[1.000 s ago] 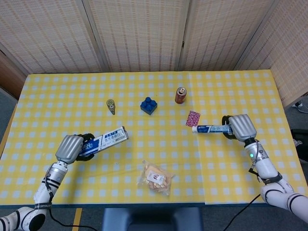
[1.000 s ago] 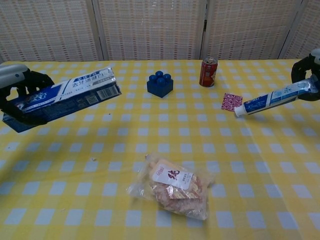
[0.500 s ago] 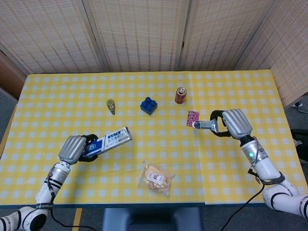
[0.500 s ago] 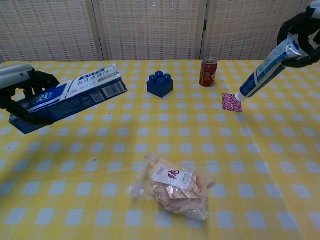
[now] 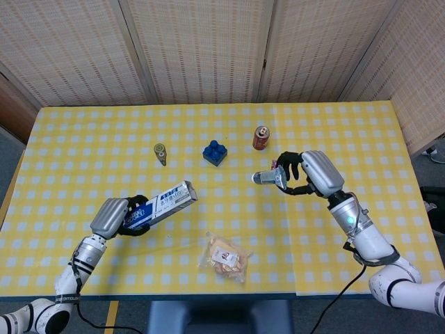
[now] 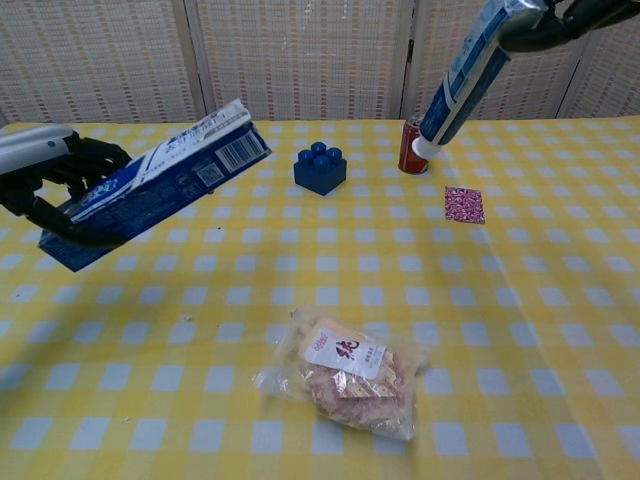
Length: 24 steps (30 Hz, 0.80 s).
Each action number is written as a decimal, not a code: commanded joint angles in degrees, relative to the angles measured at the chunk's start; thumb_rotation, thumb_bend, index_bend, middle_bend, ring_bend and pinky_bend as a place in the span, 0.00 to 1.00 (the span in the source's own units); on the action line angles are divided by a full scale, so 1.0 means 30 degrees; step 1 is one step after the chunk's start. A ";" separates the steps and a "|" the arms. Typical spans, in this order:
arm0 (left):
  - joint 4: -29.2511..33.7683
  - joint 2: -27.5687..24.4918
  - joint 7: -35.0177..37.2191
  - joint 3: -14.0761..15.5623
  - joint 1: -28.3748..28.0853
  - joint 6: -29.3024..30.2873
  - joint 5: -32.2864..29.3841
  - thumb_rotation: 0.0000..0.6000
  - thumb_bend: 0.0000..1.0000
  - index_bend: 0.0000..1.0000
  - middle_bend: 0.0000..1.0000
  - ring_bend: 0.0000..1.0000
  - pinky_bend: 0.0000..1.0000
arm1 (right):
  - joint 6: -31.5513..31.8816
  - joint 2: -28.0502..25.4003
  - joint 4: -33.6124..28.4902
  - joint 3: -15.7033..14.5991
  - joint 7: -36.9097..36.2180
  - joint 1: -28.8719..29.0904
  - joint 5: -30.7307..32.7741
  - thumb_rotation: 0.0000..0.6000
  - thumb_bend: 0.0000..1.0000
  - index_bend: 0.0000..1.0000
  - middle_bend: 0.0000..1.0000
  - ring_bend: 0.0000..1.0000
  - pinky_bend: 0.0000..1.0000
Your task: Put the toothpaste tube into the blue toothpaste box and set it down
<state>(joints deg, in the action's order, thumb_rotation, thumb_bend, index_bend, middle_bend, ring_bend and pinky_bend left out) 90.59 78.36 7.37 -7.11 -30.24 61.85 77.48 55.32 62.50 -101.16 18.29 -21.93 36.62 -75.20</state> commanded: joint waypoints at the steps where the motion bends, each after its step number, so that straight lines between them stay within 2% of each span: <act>1: -0.0302 0.0223 0.0936 -0.0027 -0.0012 0.0098 0.0435 1.00 0.23 0.43 0.73 0.56 0.60 | -0.0954 -0.0537 -0.1256 0.0802 -0.2137 0.0515 0.0612 1.00 0.77 0.89 0.69 0.68 0.99; 10: -0.0767 0.0691 0.3282 0.0036 -0.0019 0.0376 0.1276 1.00 0.23 0.44 0.73 0.56 0.60 | -0.2291 -0.1071 -0.2867 0.2234 -0.4160 0.1730 0.1870 1.00 0.77 0.89 0.68 0.68 0.99; 19: -0.0466 0.0762 0.4052 0.0368 -0.0165 0.0341 0.1991 1.00 0.22 0.44 0.73 0.56 0.60 | -0.2666 -0.0731 -0.3680 0.3259 -0.4249 0.2873 0.3660 1.00 0.77 0.89 0.68 0.68 0.99; 24: -0.0564 0.0854 0.4696 0.0229 -0.0425 0.0005 0.1880 1.00 0.22 0.44 0.73 0.56 0.60 | -0.2769 -0.0534 -0.4095 0.3745 -0.4082 0.3482 0.4412 1.00 0.77 0.89 0.68 0.68 0.99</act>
<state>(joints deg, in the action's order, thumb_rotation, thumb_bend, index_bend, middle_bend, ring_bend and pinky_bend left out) 88.98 80.78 21.04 -6.29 -31.34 62.02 83.19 47.11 60.64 -113.12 29.20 -34.39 46.71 -62.41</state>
